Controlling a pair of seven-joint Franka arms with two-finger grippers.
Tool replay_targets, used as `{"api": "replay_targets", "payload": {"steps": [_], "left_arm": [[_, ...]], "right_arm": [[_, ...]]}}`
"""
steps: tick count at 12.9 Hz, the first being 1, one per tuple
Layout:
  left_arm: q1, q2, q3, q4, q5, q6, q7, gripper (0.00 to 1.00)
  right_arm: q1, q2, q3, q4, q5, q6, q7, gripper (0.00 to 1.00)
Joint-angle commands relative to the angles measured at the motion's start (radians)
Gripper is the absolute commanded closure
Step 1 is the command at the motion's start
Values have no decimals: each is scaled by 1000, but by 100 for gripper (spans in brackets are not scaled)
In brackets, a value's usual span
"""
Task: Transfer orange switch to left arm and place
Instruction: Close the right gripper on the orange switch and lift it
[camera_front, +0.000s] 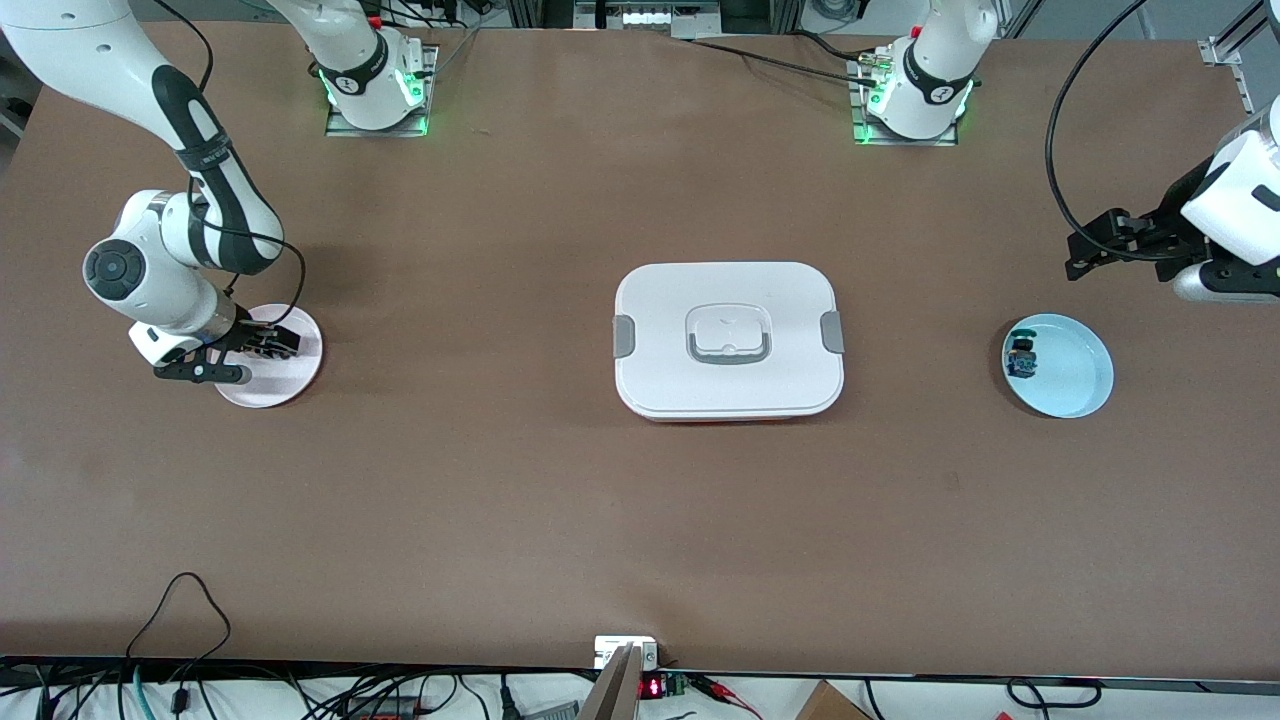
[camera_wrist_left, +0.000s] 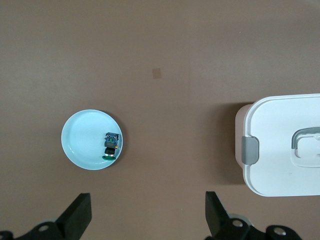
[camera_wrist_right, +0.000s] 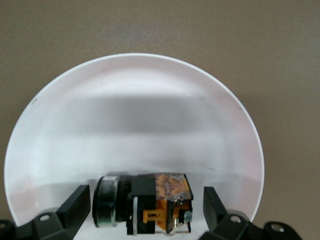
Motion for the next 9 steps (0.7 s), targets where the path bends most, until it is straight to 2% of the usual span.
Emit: {"api": "replay_targets", "payload": {"steps": [1,9], "left_arm": [[4,12,3,27,-14,-21,14,0],[12,14,3,27,-16,-21,14,0]], "right_arm": [[-30,-4,12,-15,-4,18,-17,0],[-30,-2,14,-20,-5,18,-40,0]]}}
